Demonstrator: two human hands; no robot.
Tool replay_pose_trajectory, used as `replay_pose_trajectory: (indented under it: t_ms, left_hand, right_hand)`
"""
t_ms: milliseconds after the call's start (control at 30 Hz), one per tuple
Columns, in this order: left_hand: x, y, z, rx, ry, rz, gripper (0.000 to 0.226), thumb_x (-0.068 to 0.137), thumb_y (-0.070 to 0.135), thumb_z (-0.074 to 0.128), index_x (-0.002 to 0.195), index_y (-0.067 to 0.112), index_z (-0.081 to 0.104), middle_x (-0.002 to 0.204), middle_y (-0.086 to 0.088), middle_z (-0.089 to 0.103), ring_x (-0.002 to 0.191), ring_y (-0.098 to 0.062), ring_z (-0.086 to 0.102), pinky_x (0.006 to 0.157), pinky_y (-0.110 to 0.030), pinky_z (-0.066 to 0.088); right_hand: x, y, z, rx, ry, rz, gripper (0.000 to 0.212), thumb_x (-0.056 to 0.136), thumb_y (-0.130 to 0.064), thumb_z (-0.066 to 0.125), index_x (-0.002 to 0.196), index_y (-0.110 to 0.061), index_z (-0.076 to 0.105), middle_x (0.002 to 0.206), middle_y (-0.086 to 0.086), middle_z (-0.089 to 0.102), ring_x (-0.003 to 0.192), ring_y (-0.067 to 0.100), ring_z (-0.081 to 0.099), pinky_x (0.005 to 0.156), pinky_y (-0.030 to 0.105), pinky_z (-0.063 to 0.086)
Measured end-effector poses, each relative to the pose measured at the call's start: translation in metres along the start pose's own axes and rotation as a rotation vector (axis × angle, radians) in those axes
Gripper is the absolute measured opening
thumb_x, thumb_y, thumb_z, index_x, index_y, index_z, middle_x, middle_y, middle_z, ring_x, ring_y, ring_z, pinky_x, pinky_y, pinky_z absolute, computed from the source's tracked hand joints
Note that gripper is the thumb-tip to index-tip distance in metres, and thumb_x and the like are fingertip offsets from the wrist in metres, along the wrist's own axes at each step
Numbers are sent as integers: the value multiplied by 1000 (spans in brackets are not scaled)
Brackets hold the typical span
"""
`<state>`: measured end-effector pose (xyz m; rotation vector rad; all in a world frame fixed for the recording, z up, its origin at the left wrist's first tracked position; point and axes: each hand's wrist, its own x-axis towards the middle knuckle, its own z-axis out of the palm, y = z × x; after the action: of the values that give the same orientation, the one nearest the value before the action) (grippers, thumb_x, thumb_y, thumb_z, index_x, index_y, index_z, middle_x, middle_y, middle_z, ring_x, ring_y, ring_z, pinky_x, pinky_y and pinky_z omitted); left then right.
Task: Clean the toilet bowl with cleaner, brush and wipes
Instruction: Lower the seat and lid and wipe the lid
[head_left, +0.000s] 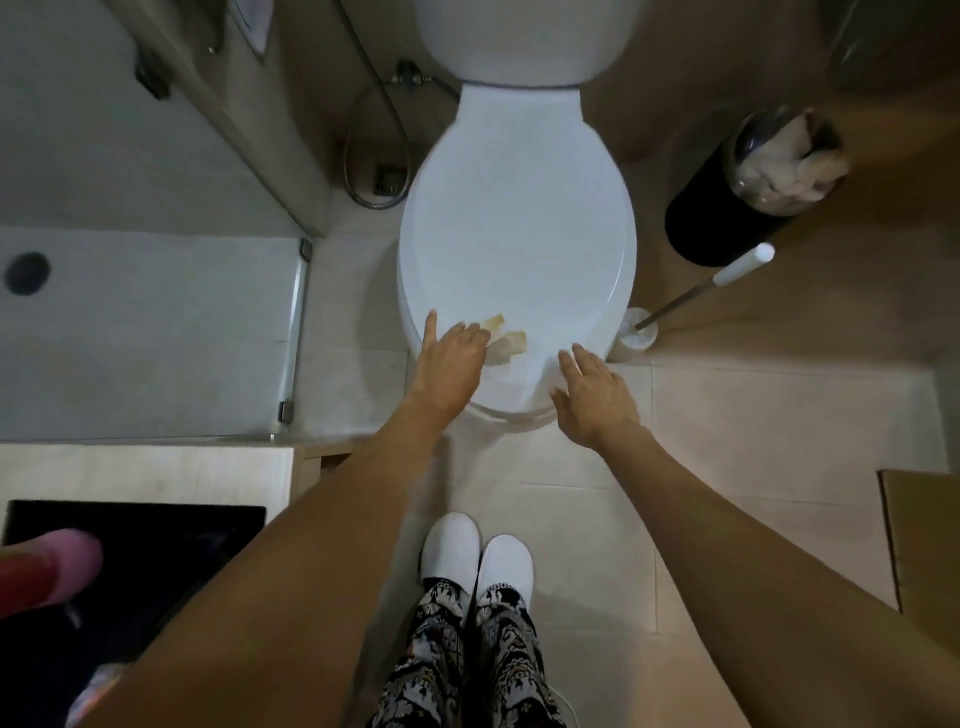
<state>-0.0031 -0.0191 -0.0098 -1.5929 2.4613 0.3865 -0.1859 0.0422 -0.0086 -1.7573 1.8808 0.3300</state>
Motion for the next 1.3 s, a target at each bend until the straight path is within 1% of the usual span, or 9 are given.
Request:
replay_pose_trajectory:
  t_ms: [167,433,767,933,1000,1067,1133,1200,1300]
  left_hand:
    - [-11,2,-39,-38,19,-108,34,93,0,36,116,14,55,103,-2,63,103,-20,59,117,-45,5]
    - [-61,-25,-107,-74,114,-205,38,96,8,38,133,15,46,142,-4,46,138,-15,34,115,-51,-2]
    - [-144,-73,-187,-198,243,-390,43,96,11,45,139,15,44,146,-3,43,138,-13,33,115,-47,-1]
    - [-186,-96,-193,-238,281,-533,34,89,13,53,123,15,59,130,-2,57,125,-13,49,115,-49,10]
    - [-201,-102,-186,-225,376,-601,28,73,11,69,100,17,70,104,1,70,101,-12,65,106,-53,32]
    - [-218,-106,-174,-219,383,-669,23,63,9,62,82,19,71,85,4,71,81,-12,69,96,-52,43]
    - [-231,-108,-159,-220,349,-765,22,63,11,60,80,19,71,82,5,70,79,-11,69,97,-49,42]
    - [-244,-107,-147,-228,309,-873,29,57,13,78,85,18,73,87,5,71,84,-11,68,96,-52,44]
    - [-264,-105,-134,-223,286,-1020,28,60,12,81,85,18,71,86,4,70,85,-14,68,98,-54,42]
  right_hand:
    - [-8,-14,-40,-94,15,0,63,103,-32,31,154,-11,1,162,7,-2,149,22,-1,120,44,13]
    - [-32,-60,-113,-173,-27,-69,63,104,-38,25,154,-13,-3,161,6,-10,149,21,-8,119,45,4]
    - [-65,-168,-200,-219,-2,-217,64,103,-40,25,154,-13,-5,161,5,-12,148,22,-11,119,44,2]
    - [-67,-222,-219,-264,5,-328,64,103,-40,25,154,-13,-3,161,6,-12,148,22,-10,120,43,3]
    - [-64,-240,-220,-286,0,-385,64,103,-40,26,154,-13,-2,161,6,-11,148,22,-9,120,43,3]
    - [-59,-255,-216,-331,-22,-443,64,103,-40,26,154,-13,-2,161,6,-10,148,22,-10,119,42,2]
    - [-52,-268,-210,-392,-58,-503,63,104,-39,26,154,-12,-1,161,6,-10,148,22,-10,119,41,2]
    - [-45,-280,-200,-462,-96,-570,63,104,-38,26,154,-12,-1,161,7,-8,149,22,-9,119,41,2]
    - [-40,-298,-183,-564,-147,-671,63,103,-36,28,154,-12,0,162,6,-6,149,22,-7,120,41,3]
